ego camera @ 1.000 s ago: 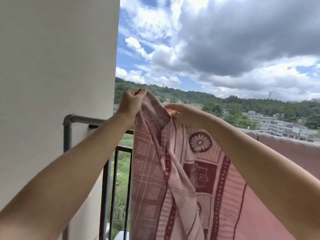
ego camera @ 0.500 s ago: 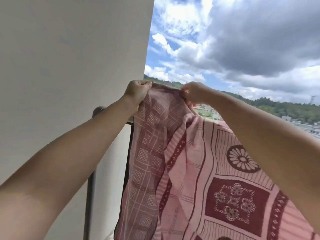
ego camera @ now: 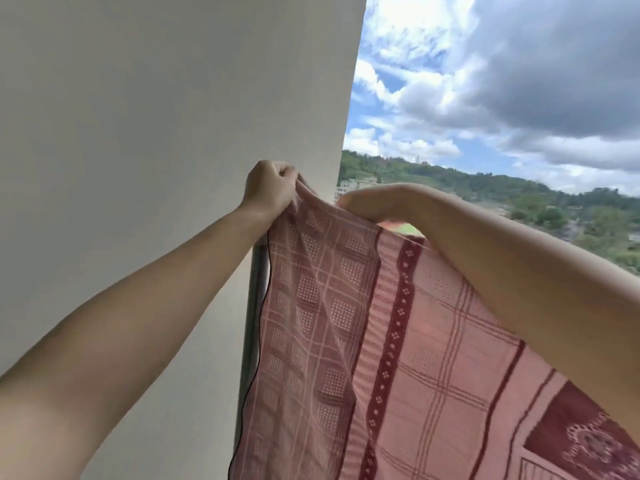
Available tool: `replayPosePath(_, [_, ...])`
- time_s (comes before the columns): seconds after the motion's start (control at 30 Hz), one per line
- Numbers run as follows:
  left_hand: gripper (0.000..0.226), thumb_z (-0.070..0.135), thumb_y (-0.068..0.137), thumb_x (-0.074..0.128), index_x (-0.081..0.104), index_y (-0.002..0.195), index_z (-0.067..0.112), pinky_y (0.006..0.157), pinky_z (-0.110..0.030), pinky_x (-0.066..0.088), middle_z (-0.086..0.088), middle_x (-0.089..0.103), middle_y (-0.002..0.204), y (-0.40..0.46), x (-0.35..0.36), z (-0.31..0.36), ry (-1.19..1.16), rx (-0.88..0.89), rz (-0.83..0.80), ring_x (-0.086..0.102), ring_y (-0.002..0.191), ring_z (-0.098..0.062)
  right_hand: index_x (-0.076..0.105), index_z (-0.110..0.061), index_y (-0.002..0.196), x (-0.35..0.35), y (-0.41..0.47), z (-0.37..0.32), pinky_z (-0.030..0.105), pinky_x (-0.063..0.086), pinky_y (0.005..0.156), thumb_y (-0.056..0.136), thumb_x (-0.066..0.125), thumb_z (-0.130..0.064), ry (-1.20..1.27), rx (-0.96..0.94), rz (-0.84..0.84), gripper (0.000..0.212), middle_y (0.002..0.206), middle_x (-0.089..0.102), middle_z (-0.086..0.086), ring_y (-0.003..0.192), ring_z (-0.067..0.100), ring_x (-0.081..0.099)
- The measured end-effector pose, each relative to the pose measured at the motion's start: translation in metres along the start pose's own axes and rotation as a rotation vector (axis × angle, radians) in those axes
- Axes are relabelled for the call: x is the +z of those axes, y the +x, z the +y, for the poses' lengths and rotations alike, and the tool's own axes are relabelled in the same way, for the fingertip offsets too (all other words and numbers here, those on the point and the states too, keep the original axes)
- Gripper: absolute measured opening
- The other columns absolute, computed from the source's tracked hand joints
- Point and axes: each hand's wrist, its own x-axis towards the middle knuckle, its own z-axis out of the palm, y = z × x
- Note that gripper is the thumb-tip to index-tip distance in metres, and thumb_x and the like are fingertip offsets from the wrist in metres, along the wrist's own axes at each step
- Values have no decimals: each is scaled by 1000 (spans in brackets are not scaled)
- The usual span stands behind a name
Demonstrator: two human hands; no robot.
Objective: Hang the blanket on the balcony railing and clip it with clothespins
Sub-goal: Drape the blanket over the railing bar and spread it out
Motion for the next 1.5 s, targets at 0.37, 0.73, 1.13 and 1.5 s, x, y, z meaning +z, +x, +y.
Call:
replayPosePath(0.37, [15, 21, 89, 57, 59, 89, 6, 77, -38, 54, -17, 67, 94, -71, -21, -79, -306, 75, -241, 63, 84, -23, 66, -30, 98, 48, -7, -13, 41, 53, 82, 78, 47, -67, -169, 151, 380, 45, 97, 71, 7, 86, 33, 68])
replayPosePath(0.73, [23, 21, 92, 53, 62, 76, 7, 60, -25, 37, 4, 50, 59, -57, -38, -90, -363, -39, -113, 43, 59, -10, 44, -15, 130, 63, -3, -43, 39, 53, 80, 90, 40, -48, -531, 154, 415, 52, 113, 62, 13, 88, 24, 61])
replayPosePath(1.13, [18, 21, 92, 53, 61, 91, 5, 74, -36, 48, -7, 61, 84, -69, -36, -91, -346, -159, -99, 56, 78, -20, 38, -22, 133, 78, -26, -29, 22, 34, 44, 92, 42, -46, -763, 226, 553, 48, 80, 50, -8, 60, 8, 46])
replayPosePath(1.5, [40, 23, 82, 41, 38, 121, 14, 100, -43, 41, -17, 51, 116, -169, 41, 51, 24, 777, -265, 46, 109, -28, 37, -20, 136, 107, -213, 40, 44, 35, 100, 91, 41, -45, -729, 484, 825, 51, 135, 48, 8, 123, 27, 46])
